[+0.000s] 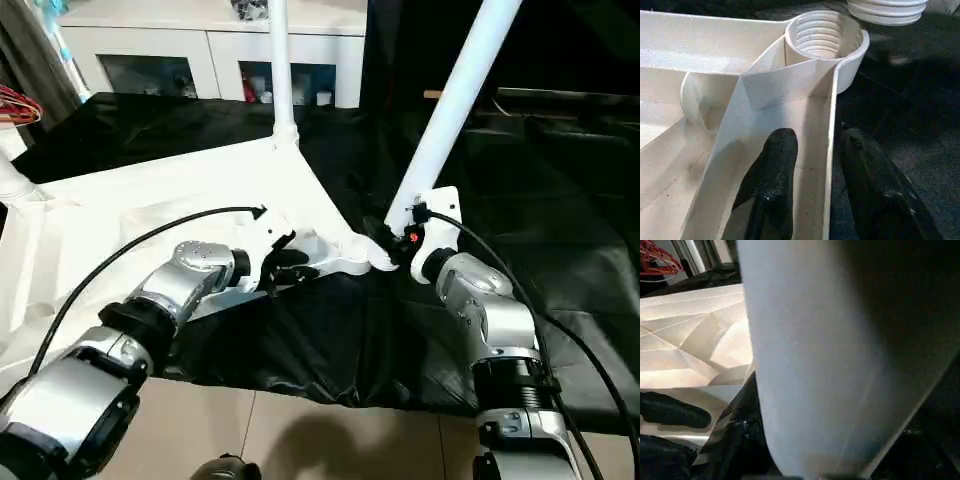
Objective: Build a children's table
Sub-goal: Insert table leg to table base
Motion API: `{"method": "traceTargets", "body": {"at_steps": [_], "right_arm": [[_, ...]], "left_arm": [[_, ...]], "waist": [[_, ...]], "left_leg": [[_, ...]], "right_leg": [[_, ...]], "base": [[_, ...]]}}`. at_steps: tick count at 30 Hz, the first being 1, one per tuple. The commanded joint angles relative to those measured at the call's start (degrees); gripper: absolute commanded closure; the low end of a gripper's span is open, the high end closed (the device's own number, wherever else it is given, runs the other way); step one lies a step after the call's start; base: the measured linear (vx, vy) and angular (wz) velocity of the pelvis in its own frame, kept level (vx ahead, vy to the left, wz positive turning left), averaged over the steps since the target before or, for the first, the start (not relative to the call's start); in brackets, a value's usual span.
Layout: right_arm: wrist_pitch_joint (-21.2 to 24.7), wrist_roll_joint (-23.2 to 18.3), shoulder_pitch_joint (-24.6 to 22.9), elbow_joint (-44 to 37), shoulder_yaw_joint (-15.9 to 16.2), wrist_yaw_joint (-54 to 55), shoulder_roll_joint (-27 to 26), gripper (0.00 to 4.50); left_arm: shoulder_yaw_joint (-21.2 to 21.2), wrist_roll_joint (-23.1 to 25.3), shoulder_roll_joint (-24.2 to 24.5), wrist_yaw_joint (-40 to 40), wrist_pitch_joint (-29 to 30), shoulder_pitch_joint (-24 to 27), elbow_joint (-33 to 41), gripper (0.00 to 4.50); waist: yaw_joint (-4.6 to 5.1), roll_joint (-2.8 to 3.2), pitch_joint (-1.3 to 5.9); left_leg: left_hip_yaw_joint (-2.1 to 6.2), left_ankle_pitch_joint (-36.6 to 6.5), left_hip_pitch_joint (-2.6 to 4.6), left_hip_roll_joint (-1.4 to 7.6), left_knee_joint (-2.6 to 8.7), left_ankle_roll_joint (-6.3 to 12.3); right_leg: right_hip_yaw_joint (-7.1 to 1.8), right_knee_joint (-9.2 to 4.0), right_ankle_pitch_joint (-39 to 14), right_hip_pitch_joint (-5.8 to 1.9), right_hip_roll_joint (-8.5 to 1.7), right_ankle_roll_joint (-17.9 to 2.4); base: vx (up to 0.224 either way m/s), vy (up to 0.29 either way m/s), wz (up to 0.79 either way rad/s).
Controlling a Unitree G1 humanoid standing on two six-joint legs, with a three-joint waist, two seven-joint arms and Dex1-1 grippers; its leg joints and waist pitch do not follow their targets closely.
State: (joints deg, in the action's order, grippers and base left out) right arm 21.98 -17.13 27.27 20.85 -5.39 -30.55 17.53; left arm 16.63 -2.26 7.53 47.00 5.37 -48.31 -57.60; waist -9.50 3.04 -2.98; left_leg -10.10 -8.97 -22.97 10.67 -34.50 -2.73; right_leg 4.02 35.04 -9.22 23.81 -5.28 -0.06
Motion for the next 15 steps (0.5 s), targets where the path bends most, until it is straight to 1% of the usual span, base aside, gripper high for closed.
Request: {"method": "traceTargets", "body": {"at_steps": [1,2,4,9,11,12,14,15], "right_arm": [[-0.59,0.20,1.28,-0.80,-0.13,-0.23,0.38,2.55],[-0.61,0.26,1.35,-0.72,-0.04,-0.43,0.47,2.55],[-0.61,0.30,1.39,-0.72,0.03,-0.57,0.53,2.55],[-0.36,0.07,1.83,-0.63,0.23,-1.36,0.63,2.55],[-0.30,0.15,1.95,-0.64,0.68,-2.06,0.78,2.55],[-0.25,0.15,2.02,-0.71,1.00,-2.64,0.88,2.55],[0.89,-1.25,2.54,-1.37,1.00,-4.34,0.77,2.55],[1.32,-1.78,2.73,-1.60,0.87,-4.77,0.72,2.55]], "left_arm": [[0.14,1.40,0.53,0.73,-0.01,-0.84,-1.24,3.24],[0.35,1.73,0.63,1.26,0.03,-0.84,-1.32,3.33],[0.51,2.12,0.66,1.68,-0.15,-0.80,-1.48,3.57],[0.80,2.98,0.53,2.44,-1.15,-0.63,-2.47,3.78],[0.72,3.00,0.52,2.65,-1.28,-0.50,-2.54,4.02],[0.62,3.02,0.53,2.83,-1.35,-0.43,-2.53,4.06],[-0.05,2.78,0.72,3.44,-1.04,-0.26,-2.17,4.13],[-0.16,2.72,0.83,3.75,-0.91,-0.21,-2.02,4.26]], "waist": [[-0.04,-0.89,4.68],[-0.01,-0.95,4.66],[-0.02,-0.88,4.65],[-0.02,-0.89,4.60],[0.01,-0.87,4.57],[0.02,-0.91,4.59],[-0.03,-1.19,4.57],[-0.05,-1.08,4.58]], "left_leg": [[0.82,-13.50,1.31,1.86,3.85,1.55],[0.82,-13.33,1.26,1.88,3.89,1.64],[0.81,-13.40,1.32,1.91,3.89,1.64],[0.81,-13.68,1.28,1.88,3.93,1.63],[0.85,-13.96,1.30,1.94,3.99,1.56],[0.85,-14.05,1.28,1.94,3.99,1.54],[0.80,-13.75,1.24,1.90,3.96,1.84],[0.80,-13.45,1.20,1.93,3.92,2.07]], "right_leg": [[-1.93,-4.22,-12.89,-3.29,-3.53,-11.53],[-1.94,-4.23,-12.87,-3.30,-3.52,-11.47],[-1.94,-4.27,-13.12,-3.23,-3.56,-11.43],[-1.95,-4.32,-13.40,-3.25,-3.56,-11.35],[-1.95,-4.34,-13.75,-3.23,-3.60,-11.26],[-1.96,-4.34,-13.83,-3.24,-3.62,-11.32],[-1.95,-4.32,-13.71,-3.31,-3.62,-11.40],[-1.96,-4.26,-13.59,-3.31,-3.65,-11.50]], "base": [[0.000,0.000,0.00],[0.000,0.000,0.00],[0.000,0.000,0.00],[0.000,0.000,0.00],[0.000,0.000,0.00],[0.000,0.000,0.00],[0.000,0.000,0.00],[0.000,0.000,0.00]]}}
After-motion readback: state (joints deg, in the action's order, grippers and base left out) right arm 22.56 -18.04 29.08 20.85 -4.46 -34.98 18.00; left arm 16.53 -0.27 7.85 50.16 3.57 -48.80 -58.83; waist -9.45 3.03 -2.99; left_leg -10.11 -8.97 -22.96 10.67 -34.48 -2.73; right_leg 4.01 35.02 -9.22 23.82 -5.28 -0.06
